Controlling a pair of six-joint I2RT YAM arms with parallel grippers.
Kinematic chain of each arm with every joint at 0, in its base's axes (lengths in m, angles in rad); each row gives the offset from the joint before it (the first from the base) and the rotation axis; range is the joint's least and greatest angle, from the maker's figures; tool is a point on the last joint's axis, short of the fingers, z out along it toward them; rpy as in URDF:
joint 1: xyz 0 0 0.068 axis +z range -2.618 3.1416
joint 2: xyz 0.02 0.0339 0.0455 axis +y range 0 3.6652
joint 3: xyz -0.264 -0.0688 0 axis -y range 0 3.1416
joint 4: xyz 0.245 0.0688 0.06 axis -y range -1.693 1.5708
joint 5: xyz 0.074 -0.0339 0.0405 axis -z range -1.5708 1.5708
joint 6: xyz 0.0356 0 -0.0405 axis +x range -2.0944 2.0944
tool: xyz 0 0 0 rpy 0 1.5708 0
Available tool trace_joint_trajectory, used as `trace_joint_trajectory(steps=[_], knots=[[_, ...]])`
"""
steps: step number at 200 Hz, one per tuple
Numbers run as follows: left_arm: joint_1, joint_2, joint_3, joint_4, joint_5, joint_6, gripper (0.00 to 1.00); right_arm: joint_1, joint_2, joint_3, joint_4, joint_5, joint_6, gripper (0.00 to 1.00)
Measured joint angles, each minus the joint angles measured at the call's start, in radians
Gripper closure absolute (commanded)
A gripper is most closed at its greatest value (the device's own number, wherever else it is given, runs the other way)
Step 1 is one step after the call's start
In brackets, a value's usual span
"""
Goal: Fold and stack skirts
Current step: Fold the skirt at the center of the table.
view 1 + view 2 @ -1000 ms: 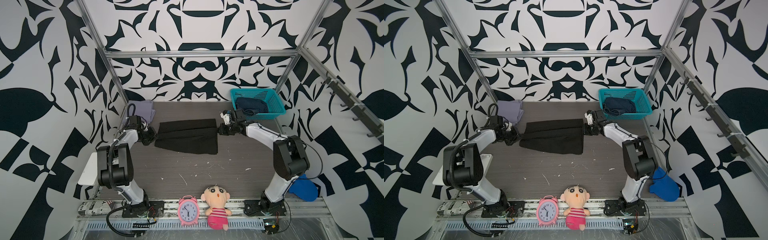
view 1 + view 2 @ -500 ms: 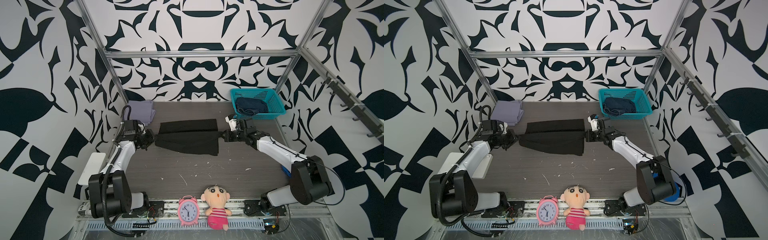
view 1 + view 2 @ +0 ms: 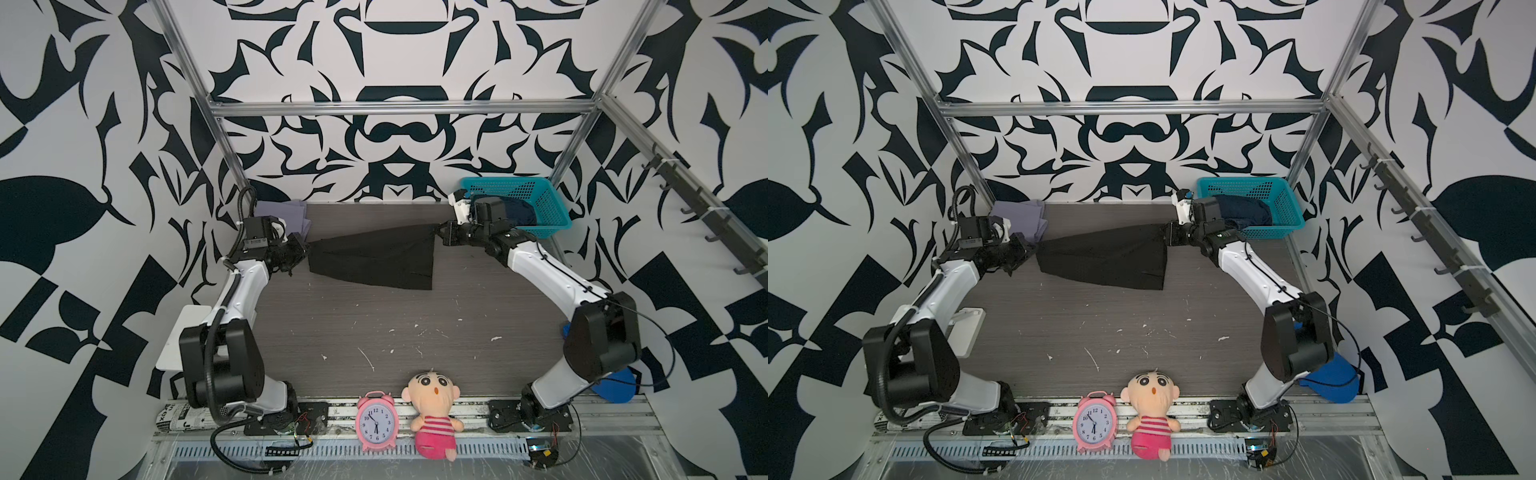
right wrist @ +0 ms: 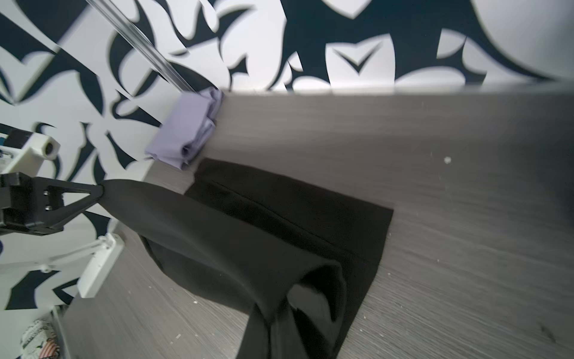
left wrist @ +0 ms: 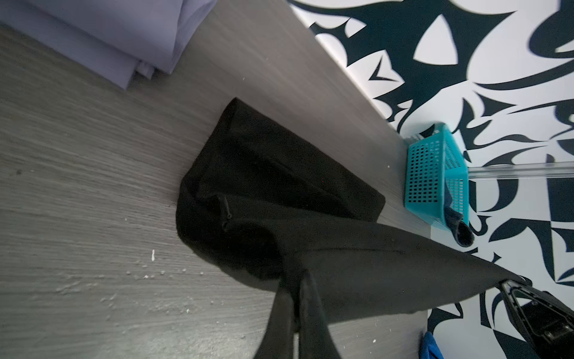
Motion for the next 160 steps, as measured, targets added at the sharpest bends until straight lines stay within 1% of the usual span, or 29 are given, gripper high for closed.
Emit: trace_joint_trajectory(steps=[32, 69, 88, 113, 125, 140, 160], knots=[[0.000, 0.100, 0.021, 0.003, 0.002, 0.012, 1.00, -0.002, 0.097, 0.027, -0.050, 0.019, -0.005, 1.00], [0.000, 0.224, 0.163, -0.013, 0.018, 0.041, 1.00, -0.004, 0.159, 0.087, -0.071, 0.035, -0.006, 1.00], [0.000, 0.253, 0.202, -0.019, 0.027, 0.045, 1.00, -0.005, 0.165, 0.108, -0.075, 0.036, -0.006, 1.00], [0.000, 0.242, 0.197, -0.022, 0.035, 0.044, 1.00, -0.005, 0.141, 0.107, -0.098, 0.035, -0.003, 1.00], [0.000, 0.214, 0.174, -0.023, 0.037, 0.043, 1.00, -0.005, 0.105, 0.092, -0.108, 0.032, 0.000, 1.00], [0.000, 0.148, 0.125, -0.029, 0.038, 0.043, 1.00, -0.005, 0.031, 0.051, -0.116, 0.024, 0.007, 1.00], [-0.002, 0.036, 0.051, -0.043, 0.042, 0.041, 1.00, 0.001, -0.104, -0.029, -0.124, 0.012, 0.022, 1.00]])
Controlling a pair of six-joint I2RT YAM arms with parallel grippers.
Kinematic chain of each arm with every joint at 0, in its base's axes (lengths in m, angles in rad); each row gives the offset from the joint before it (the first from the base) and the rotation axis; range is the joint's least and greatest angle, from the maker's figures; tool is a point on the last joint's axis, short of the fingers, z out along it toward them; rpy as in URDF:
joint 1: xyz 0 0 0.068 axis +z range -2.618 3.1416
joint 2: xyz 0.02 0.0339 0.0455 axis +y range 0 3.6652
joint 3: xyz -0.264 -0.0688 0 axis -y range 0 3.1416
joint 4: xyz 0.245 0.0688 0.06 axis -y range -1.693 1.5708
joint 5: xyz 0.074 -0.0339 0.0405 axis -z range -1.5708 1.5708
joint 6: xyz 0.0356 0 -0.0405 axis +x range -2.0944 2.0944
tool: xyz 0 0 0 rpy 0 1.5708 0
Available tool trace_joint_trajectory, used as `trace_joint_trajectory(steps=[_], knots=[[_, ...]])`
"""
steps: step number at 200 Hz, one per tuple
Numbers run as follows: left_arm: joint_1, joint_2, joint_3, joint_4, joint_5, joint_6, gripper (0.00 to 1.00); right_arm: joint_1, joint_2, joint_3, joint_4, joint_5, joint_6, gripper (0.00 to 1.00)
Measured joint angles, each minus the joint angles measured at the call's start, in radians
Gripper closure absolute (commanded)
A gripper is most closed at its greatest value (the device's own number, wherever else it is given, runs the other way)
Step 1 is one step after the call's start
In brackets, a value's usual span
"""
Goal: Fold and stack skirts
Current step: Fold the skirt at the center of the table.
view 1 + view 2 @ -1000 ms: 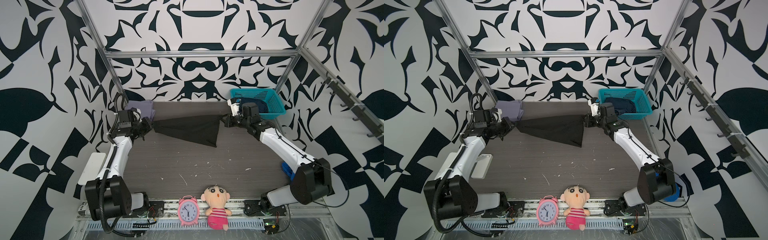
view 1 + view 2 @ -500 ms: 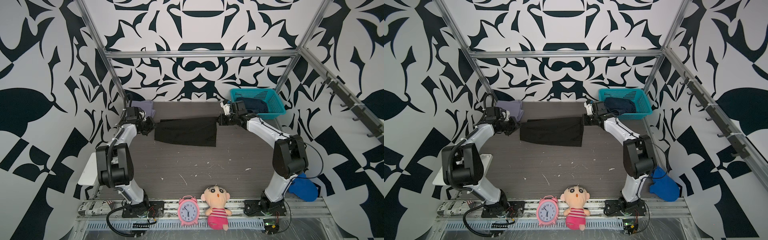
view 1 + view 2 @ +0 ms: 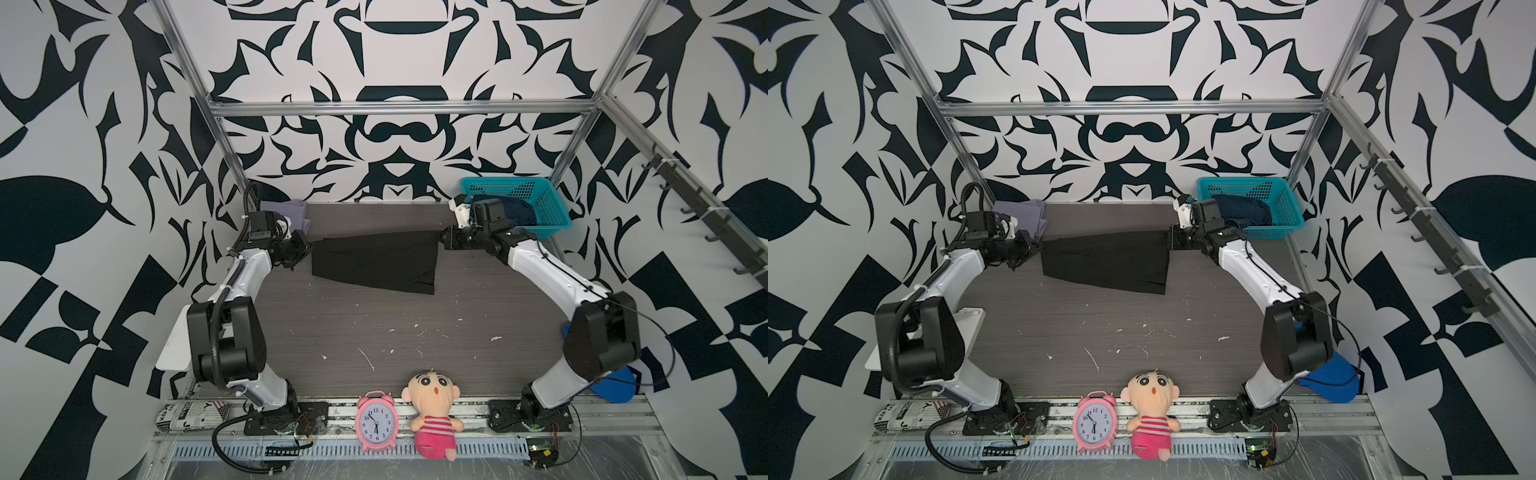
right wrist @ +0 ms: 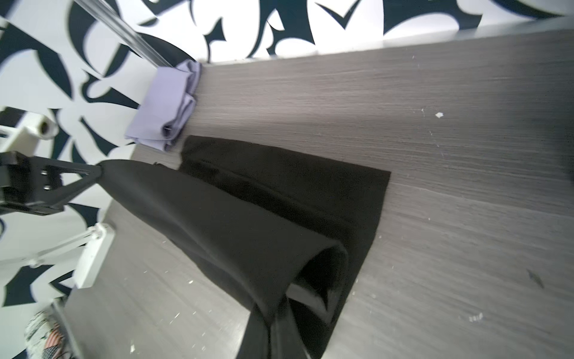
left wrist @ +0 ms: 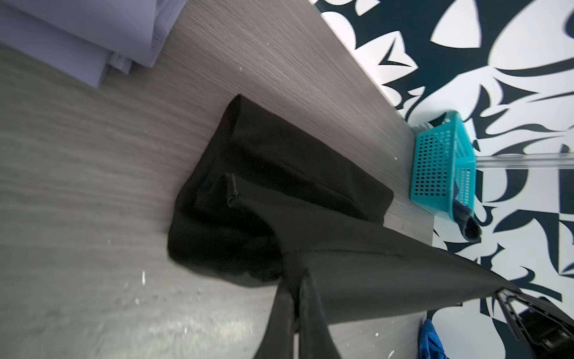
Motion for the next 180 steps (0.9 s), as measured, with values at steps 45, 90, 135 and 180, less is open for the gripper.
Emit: trace_joint_trajectory(steps=[45, 90, 135, 180], knots=[[-0.001, -0.229, -0.164, -0.014, -0.010, 0.000, 1.00, 0.034, -0.239, -0.203, -0.016, -0.005, 0.036, 1.00], [-0.001, -0.321, -0.231, -0.064, -0.014, 0.000, 1.00, 0.046, -0.312, -0.303, -0.062, -0.006, 0.069, 1.00], [-0.001, -0.230, -0.164, -0.064, -0.023, 0.009, 1.00, 0.049, -0.258, -0.229, -0.085, 0.009, 0.059, 1.00], [-0.001, 0.014, -0.011, -0.044, -0.024, 0.029, 1.00, 0.048, -0.080, -0.056, -0.076, 0.045, 0.032, 1.00]])
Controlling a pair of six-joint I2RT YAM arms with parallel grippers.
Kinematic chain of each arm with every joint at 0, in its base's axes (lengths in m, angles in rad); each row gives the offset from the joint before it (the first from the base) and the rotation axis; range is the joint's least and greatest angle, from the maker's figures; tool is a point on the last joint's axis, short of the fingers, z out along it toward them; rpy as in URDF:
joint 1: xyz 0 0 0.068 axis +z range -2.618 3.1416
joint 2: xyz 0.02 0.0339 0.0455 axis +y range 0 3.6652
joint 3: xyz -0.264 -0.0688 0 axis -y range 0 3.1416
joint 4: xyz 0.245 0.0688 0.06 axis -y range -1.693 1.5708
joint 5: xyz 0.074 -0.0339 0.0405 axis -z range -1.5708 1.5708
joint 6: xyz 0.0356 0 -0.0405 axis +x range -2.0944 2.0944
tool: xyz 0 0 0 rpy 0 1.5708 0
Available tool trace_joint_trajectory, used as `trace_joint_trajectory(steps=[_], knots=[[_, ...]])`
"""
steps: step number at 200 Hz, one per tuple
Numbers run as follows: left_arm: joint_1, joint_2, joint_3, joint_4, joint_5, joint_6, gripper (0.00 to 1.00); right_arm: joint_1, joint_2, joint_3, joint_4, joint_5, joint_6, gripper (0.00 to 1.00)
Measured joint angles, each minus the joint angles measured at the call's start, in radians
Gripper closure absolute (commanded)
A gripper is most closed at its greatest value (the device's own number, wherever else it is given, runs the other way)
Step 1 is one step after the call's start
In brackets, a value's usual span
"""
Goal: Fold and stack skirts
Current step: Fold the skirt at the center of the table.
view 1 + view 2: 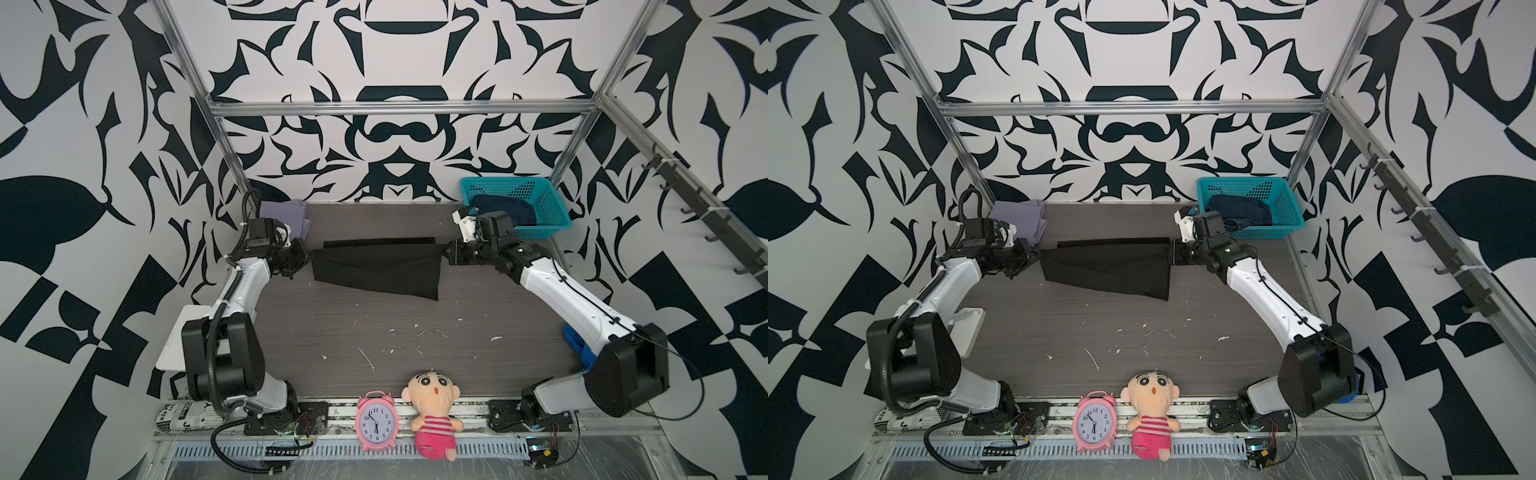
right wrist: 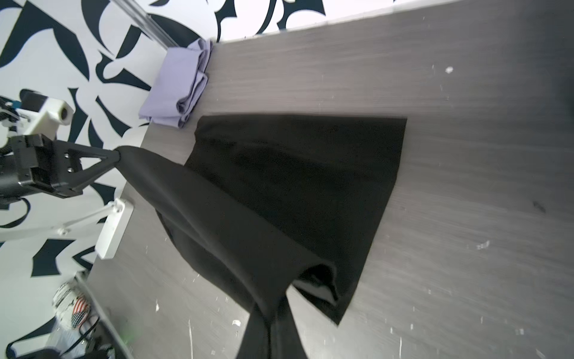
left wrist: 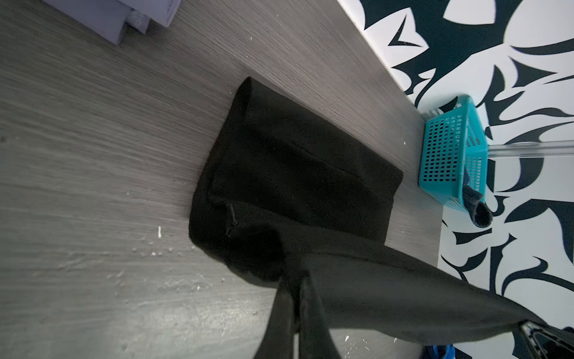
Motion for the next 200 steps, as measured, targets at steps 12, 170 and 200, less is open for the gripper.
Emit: trace_joint_trajectory(steps=[12, 170, 200], knots=[[0.000, 0.054, 0.019, 0.015, 0.003, 0.002, 1.00, -0.003, 0.053, 0.023, 0.010, 0.012, -0.007, 1.00], [-0.002, 0.364, 0.282, -0.060, 0.011, 0.066, 0.65, -0.026, 0.380, 0.195, 0.013, 0.074, -0.023, 0.77], [0.017, 0.380, 0.329, -0.069, -0.071, 0.054, 0.32, -0.063, 0.463, 0.300, -0.034, 0.150, -0.041, 0.41]])
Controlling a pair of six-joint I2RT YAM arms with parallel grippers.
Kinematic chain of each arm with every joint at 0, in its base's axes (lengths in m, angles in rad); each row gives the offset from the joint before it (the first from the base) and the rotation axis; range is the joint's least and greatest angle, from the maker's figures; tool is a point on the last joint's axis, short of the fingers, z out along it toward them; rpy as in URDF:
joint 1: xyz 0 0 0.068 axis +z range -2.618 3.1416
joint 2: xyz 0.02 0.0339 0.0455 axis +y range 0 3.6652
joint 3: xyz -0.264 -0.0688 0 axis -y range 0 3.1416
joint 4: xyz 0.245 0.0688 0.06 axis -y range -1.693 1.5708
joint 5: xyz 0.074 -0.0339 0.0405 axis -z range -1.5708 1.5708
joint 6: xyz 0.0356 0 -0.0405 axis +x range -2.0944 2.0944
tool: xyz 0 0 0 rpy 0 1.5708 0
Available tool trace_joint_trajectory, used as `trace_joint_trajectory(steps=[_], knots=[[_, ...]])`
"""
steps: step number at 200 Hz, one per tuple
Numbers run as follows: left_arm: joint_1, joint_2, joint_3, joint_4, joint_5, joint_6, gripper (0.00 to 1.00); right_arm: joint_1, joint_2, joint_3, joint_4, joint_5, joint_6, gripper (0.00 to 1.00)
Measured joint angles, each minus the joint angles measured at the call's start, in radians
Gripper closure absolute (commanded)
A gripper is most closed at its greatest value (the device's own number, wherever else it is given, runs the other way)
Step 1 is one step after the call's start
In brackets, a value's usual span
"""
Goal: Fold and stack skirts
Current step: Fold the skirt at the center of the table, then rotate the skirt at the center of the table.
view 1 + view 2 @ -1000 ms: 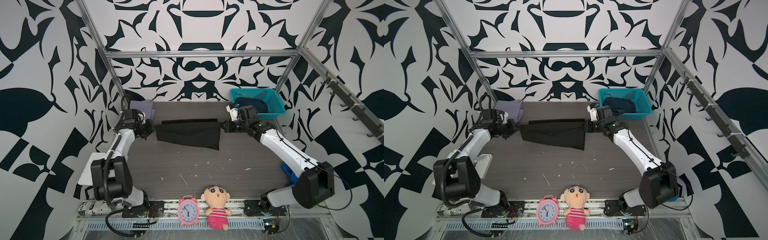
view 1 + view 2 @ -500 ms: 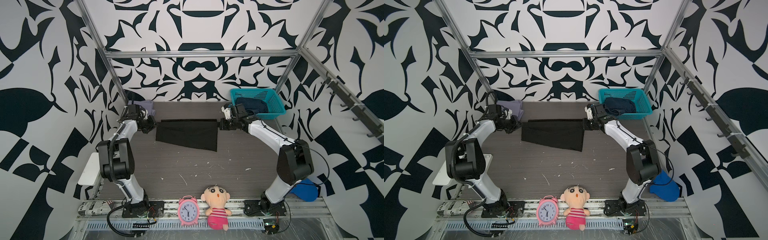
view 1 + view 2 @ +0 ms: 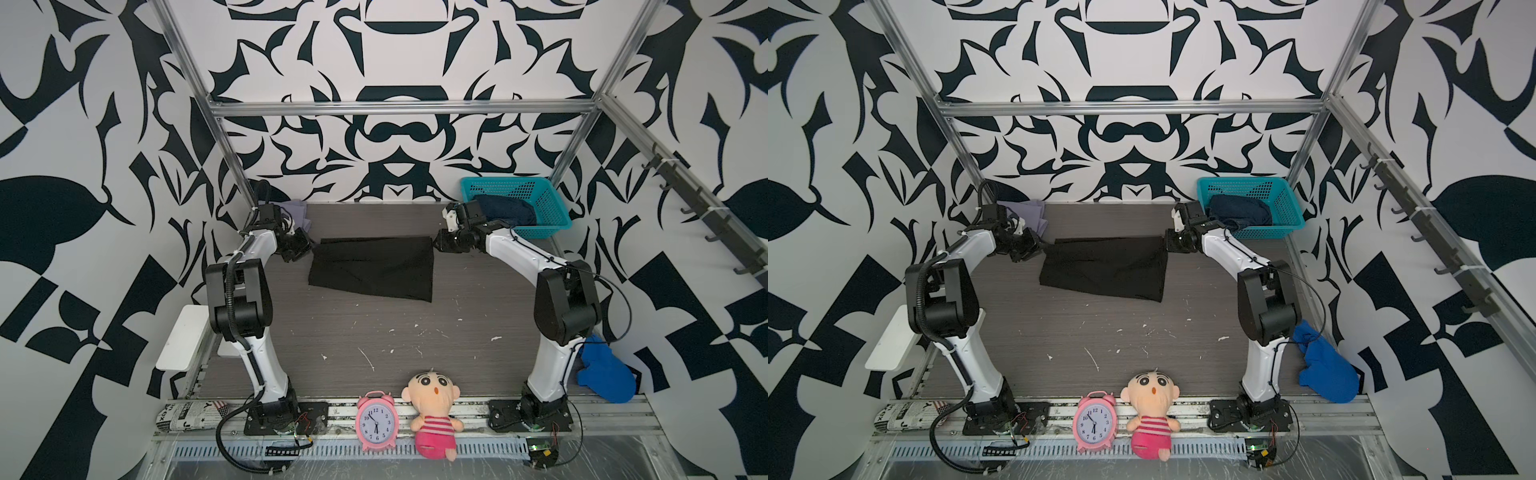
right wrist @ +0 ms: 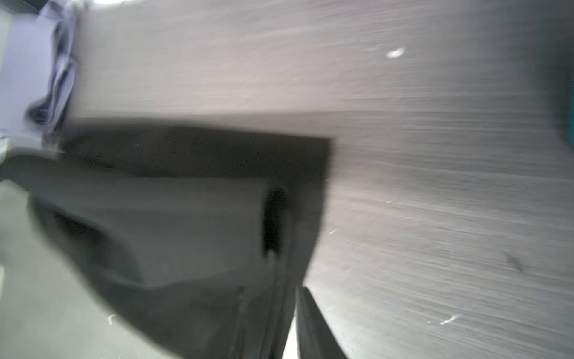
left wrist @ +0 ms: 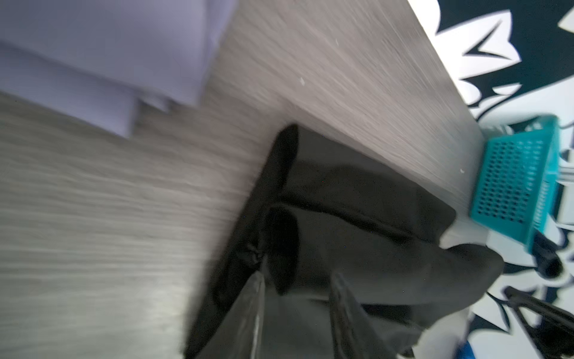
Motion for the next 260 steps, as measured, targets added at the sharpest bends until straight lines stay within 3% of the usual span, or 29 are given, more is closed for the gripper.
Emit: trace_joint_trajectory(steps=[36, 82, 95, 114, 159, 196, 241, 260], knots=[[0.007, -0.017, 0.084, 0.002, -0.074, -0.001, 0.29, -0.048, 0.077, 0.121, -0.030, 0.035, 0.005, 0.44], [-0.077, -0.150, 0.039, 0.028, -0.148, 0.014, 0.33, -0.016, -0.077, 0.027, 0.005, -0.021, 0.012, 0.72], [-0.096, -0.157, 0.009, 0.046, -0.153, 0.014, 0.31, 0.002, -0.105, -0.006, 0.034, -0.052, 0.021, 0.71], [-0.090, -0.112, -0.011, 0.056, -0.156, 0.014, 0.30, 0.023, -0.101, -0.045, 0.068, -0.089, 0.029, 0.62], [-0.072, 0.050, -0.006, 0.070, -0.153, 0.026, 0.29, 0.030, 0.041, -0.050, 0.082, -0.129, 0.063, 0.48], [-0.077, 0.110, 0.046, 0.079, -0.136, 0.043, 0.50, 0.029, 0.095, -0.051, 0.084, -0.141, 0.081, 0.50], [-0.107, 0.163, 0.103, 0.100, -0.111, 0.053, 0.94, 0.029, 0.154, -0.051, 0.104, -0.149, 0.091, 0.64], [-0.118, 0.164, 0.114, 0.102, -0.104, 0.056, 1.00, 0.029, 0.183, -0.051, 0.106, -0.151, 0.090, 0.68]])
